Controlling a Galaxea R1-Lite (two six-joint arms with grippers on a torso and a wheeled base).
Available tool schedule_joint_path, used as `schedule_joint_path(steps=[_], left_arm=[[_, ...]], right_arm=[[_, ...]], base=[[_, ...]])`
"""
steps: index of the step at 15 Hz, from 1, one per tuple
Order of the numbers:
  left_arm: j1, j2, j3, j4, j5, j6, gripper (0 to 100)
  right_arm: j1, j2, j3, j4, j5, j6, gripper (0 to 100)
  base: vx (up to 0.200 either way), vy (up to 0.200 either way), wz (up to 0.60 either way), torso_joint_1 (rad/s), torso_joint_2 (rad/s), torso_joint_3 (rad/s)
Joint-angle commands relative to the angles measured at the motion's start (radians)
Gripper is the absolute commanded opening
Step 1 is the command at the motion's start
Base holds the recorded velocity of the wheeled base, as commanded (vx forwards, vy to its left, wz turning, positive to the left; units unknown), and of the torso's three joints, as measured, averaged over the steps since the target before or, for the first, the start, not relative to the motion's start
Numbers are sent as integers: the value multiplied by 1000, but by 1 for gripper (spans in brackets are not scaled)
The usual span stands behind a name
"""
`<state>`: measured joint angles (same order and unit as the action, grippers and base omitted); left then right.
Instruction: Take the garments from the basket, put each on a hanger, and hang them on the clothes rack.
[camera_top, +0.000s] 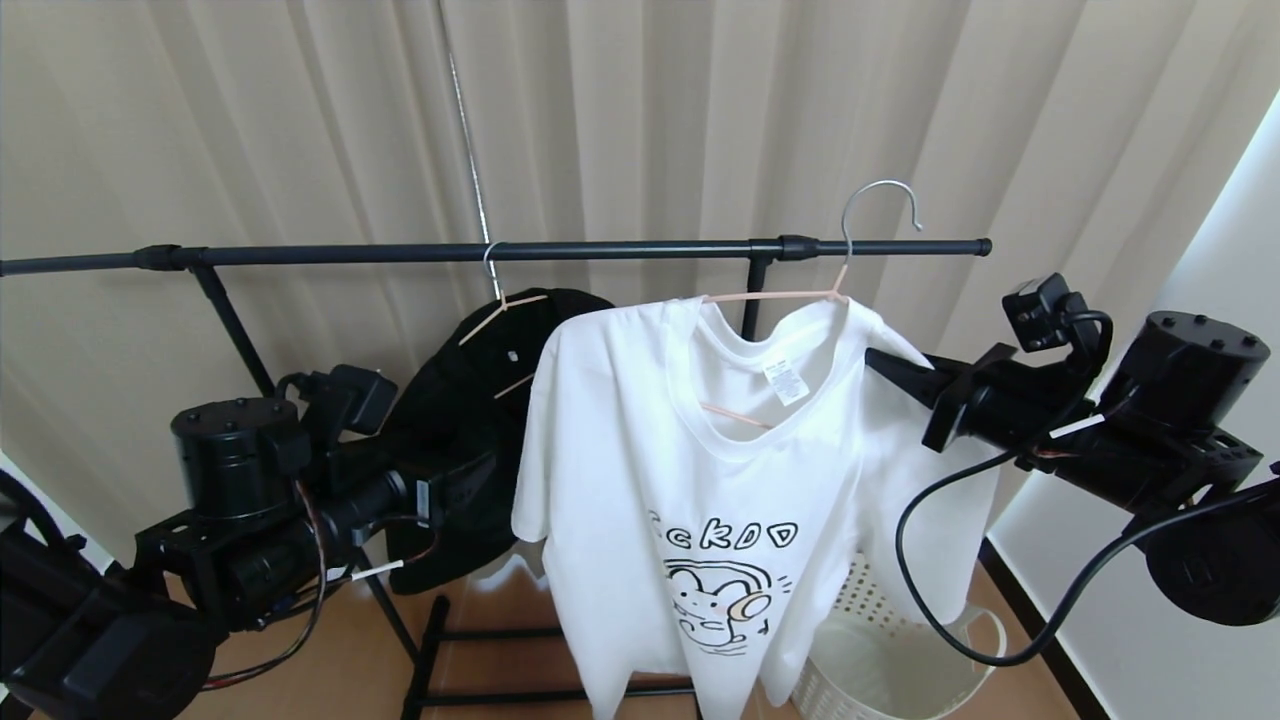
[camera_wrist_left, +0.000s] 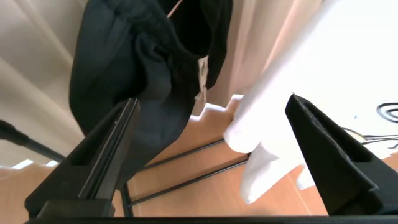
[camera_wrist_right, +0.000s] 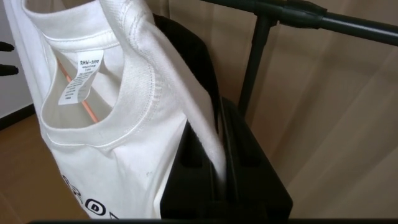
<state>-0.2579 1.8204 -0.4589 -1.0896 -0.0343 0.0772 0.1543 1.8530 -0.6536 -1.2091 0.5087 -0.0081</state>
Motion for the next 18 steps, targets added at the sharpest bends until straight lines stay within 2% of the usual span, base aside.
schedule_joint_path(steps=[1, 4, 7, 9, 10, 11, 12, 15, 18], left_arm=[[-24, -50, 11, 0, -1, -1, 100], [-81, -109, -4, 14, -1, -27, 100], [-100, -182, -47, 112, -4, -25, 100], [-75, -256, -193, 347, -95, -28, 100], [-73, -267, -221, 392, -108, -28, 100], [-75, -288, -323, 563, -171, -31, 100], [-81, -288, -380, 662, -233, -40, 100], [-109, -267, -469, 726, -325, -40, 100], [-127, -191, -641, 879, -378, -30, 100]], right_arm=[[10, 25, 2, -1, 1, -7, 0], [27, 31, 11, -1, 1, -13, 0], [33, 31, 17, -1, 1, -13, 0], [34, 26, 22, -1, 8, -13, 0], [37, 26, 25, -3, 8, -13, 0], [57, 18, 38, -3, 8, -15, 0], [67, 17, 42, -3, 8, -24, 0], [70, 15, 49, -3, 8, -41, 0], [71, 15, 52, -17, 10, -43, 0]], base=[[0, 0, 0, 0, 0, 0], [0, 0, 0, 0, 0, 0], [0, 0, 0, 0, 0, 0], [0, 0, 0, 0, 0, 0], [0, 0, 0, 0, 0, 0], [0, 0, 0, 0, 0, 0], [0, 0, 0, 0, 0, 0], [0, 0, 0, 0, 0, 0], [0, 0, 0, 0, 0, 0]])
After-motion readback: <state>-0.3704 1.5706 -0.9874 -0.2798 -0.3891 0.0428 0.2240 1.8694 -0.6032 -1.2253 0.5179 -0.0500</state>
